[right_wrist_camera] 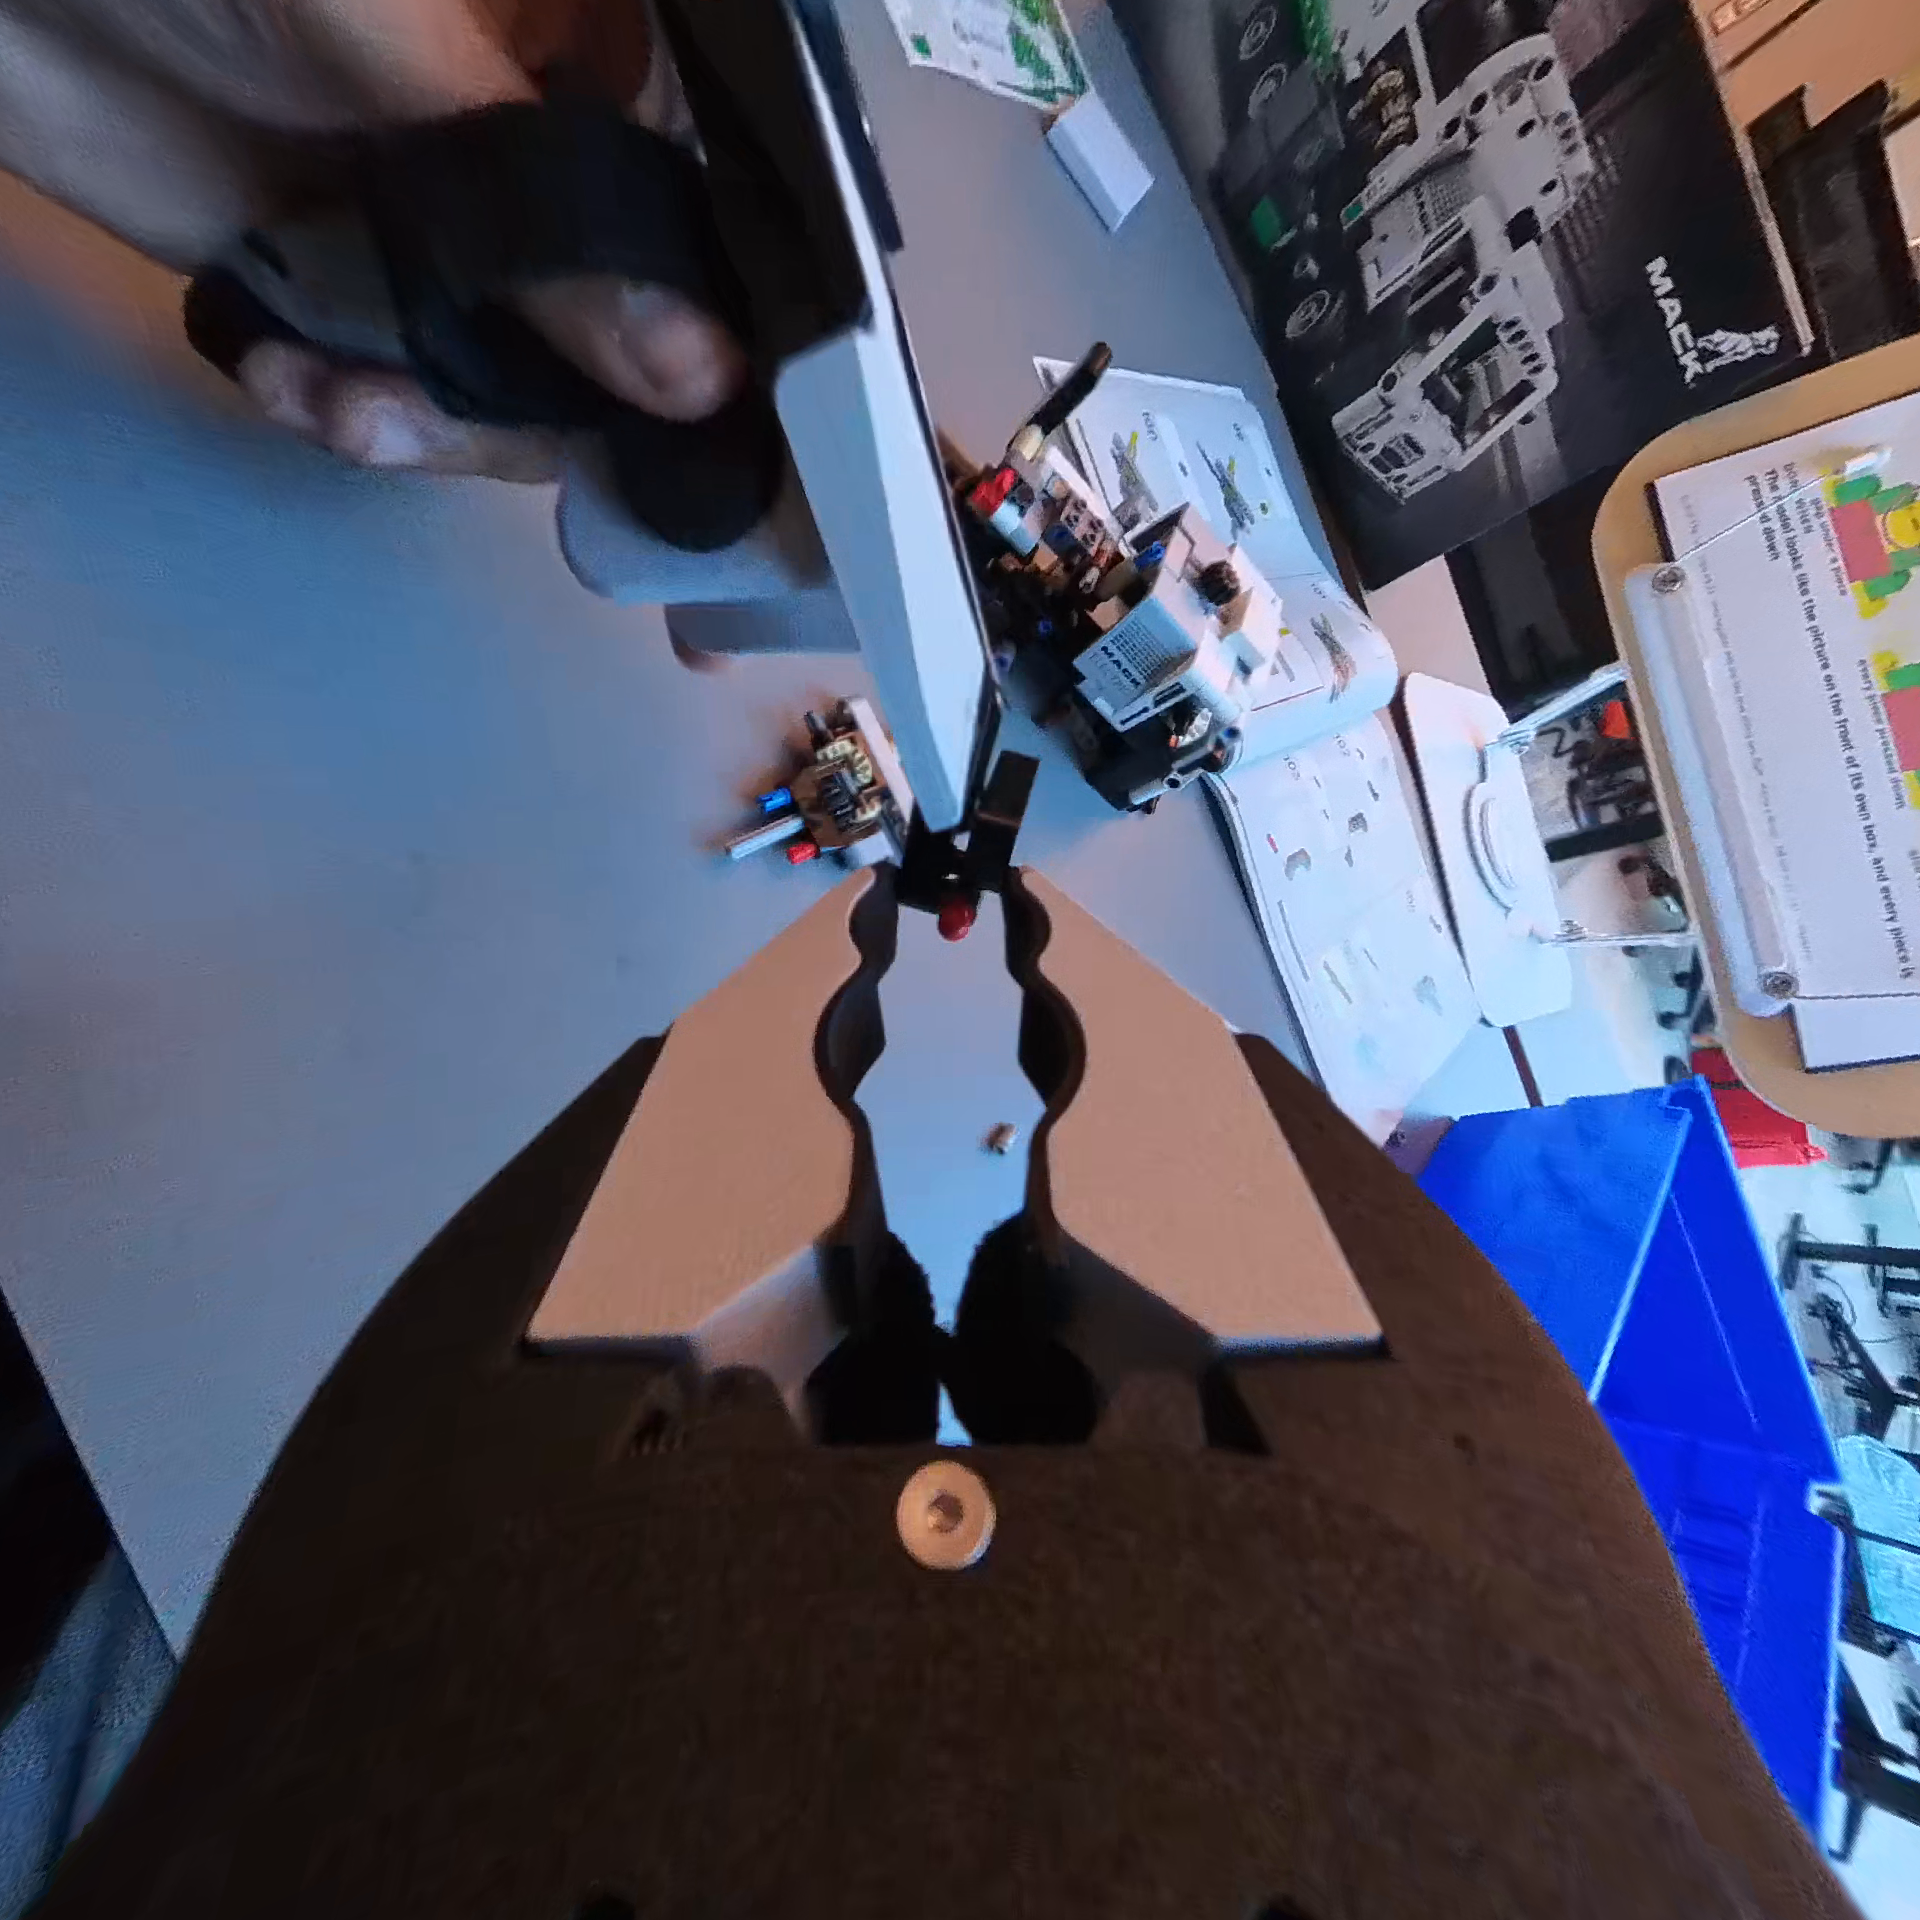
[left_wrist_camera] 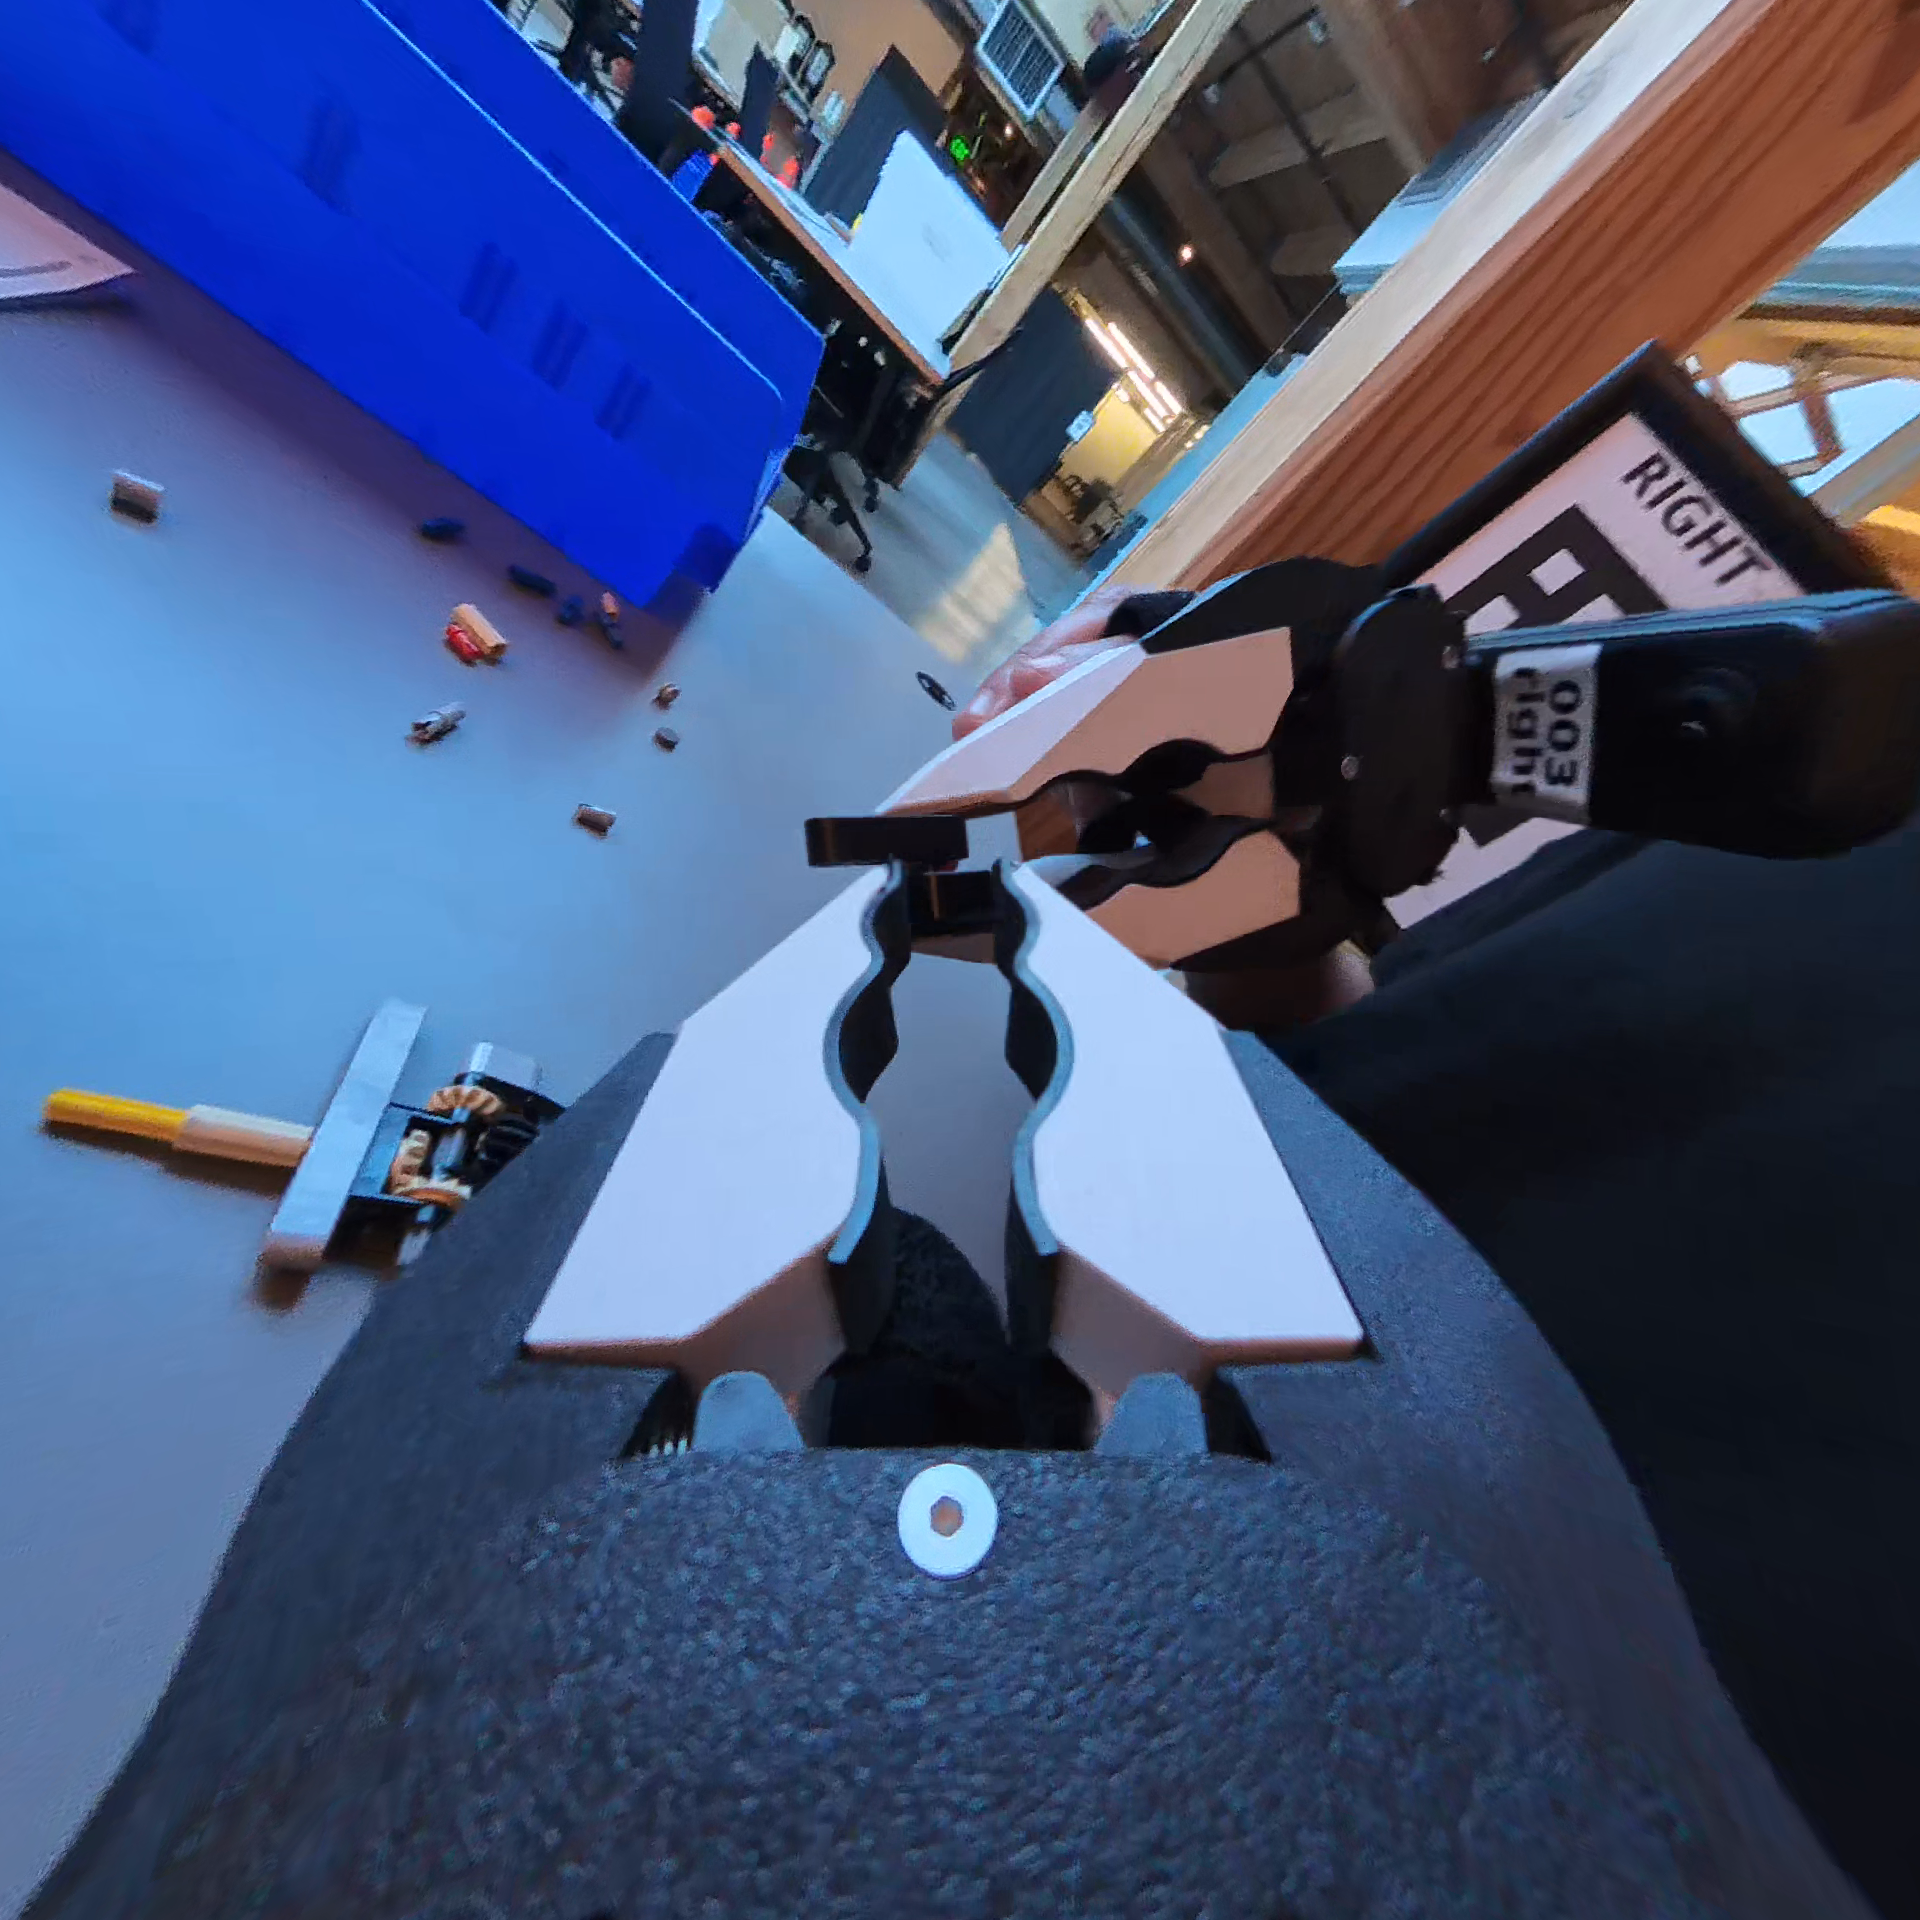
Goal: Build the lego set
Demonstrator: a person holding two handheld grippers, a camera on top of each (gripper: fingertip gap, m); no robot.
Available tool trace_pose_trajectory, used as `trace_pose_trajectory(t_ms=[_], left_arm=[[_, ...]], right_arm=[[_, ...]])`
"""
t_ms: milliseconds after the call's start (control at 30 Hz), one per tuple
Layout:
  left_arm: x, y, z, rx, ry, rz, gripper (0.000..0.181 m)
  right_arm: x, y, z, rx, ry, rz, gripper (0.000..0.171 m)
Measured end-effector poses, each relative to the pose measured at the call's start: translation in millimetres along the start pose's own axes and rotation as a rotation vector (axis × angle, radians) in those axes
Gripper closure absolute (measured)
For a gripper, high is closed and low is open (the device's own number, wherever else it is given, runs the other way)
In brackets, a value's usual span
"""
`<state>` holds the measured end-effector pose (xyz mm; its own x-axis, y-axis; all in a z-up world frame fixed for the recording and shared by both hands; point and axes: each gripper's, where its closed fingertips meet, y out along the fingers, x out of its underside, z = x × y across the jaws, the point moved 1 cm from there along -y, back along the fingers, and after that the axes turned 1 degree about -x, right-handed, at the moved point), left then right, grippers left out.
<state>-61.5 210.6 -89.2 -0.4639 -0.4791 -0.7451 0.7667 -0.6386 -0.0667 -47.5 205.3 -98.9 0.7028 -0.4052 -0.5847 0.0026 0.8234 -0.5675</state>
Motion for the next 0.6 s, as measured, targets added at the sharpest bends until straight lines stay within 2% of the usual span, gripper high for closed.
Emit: trace_pose_trajectory(t_ms=[167, 267, 600], left_arm=[[0, 0, -3, -0.029, -0.009, 0.025, 0.170], [-3, -1, -1, -0.012, -0.045, 0.060, 0.169], [-5, 2, 6, 0.080, -0.175, 0.123, 0.170]], right_arm=[[1, 2, 1, -0.014, 0.061, 0.006, 0.152], [-3, -1, 4, 0.012, 0.088, 0.041, 0.145], [-12, -4, 8, 0.080, 0.079, 0.106, 0.153]])
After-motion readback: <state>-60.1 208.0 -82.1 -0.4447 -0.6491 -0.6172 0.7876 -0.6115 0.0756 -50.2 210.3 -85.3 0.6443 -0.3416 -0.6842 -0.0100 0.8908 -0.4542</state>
